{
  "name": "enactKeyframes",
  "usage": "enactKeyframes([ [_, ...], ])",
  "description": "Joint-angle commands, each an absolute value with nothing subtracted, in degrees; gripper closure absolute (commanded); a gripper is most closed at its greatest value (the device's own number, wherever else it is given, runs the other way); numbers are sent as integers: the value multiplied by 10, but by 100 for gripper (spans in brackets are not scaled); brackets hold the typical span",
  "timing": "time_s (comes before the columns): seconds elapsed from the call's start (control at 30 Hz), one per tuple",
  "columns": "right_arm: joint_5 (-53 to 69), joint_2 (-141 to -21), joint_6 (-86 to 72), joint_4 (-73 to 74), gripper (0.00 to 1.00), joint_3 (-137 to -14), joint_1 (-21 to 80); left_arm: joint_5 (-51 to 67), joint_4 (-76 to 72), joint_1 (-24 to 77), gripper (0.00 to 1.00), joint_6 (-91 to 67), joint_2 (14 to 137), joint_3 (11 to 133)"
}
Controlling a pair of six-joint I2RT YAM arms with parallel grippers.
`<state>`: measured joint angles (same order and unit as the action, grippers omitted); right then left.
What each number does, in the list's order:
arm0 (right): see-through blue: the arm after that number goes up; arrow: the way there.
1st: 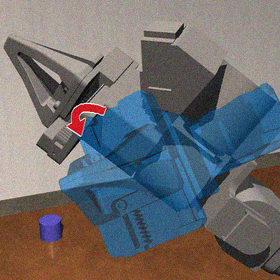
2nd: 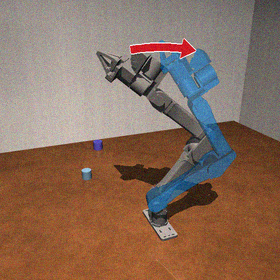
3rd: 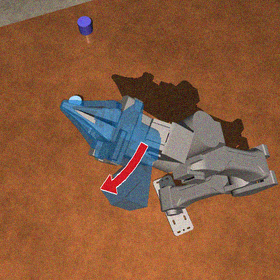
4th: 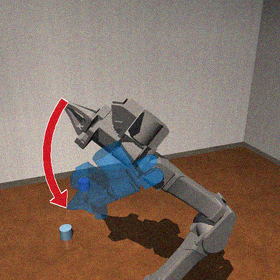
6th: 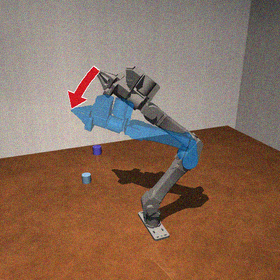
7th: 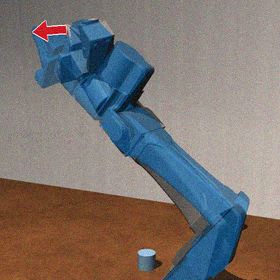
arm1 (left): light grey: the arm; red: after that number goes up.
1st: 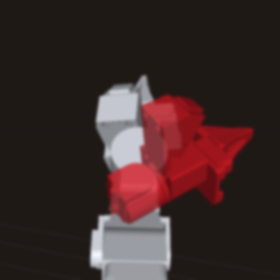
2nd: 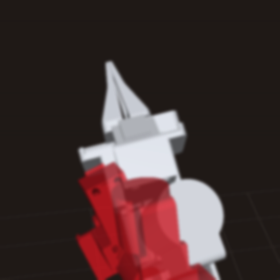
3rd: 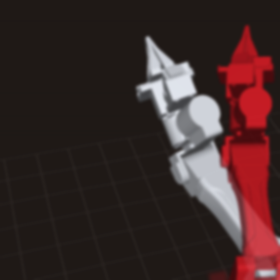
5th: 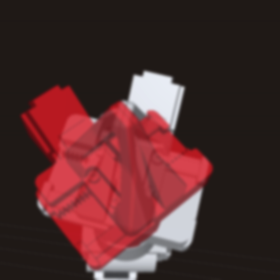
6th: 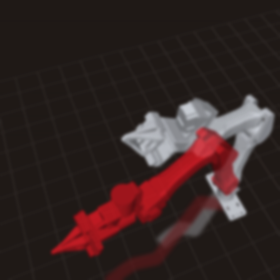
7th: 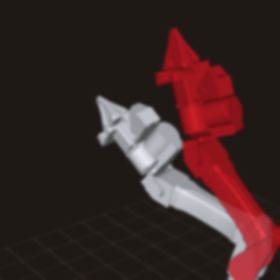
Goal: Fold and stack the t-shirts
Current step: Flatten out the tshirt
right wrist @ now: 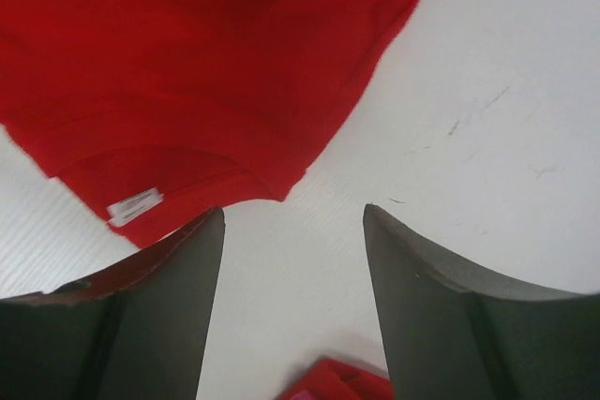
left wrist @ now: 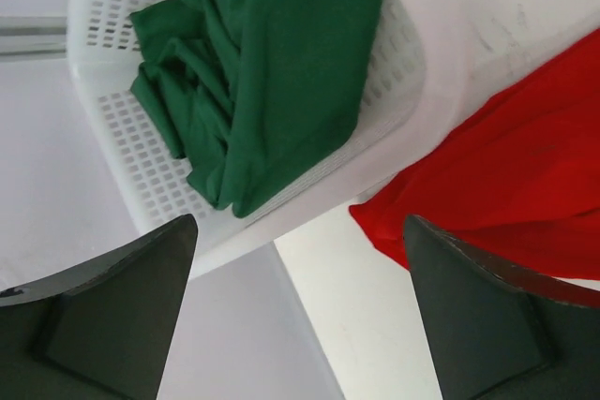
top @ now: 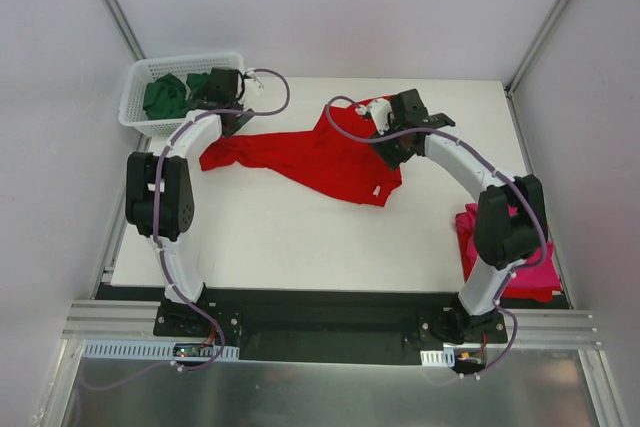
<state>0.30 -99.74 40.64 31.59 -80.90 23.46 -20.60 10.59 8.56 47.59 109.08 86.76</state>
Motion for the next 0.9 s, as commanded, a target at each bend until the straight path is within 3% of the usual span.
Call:
enactKeyframes([
  [0.0,-59,-1038,403,257,36,-874,202,-158,116,98,10,484,1088,858],
  [0.2,-57,-1157,403,305,36,-1073,163,-113,143,109,13,490,1078,819],
  [0.33,58,-1250,368,420,36,-1178,155,-103,168,109,13,486,1097,816],
  [0.57,179,-1196,371,473,36,-1066,171,-62,233,114,16,467,1132,861],
  [0.7,206,-1149,372,475,36,-1001,181,-101,233,148,15,473,1109,843],
  [0.87,246,-1142,376,504,36,-977,193,-62,235,155,14,458,1088,822],
])
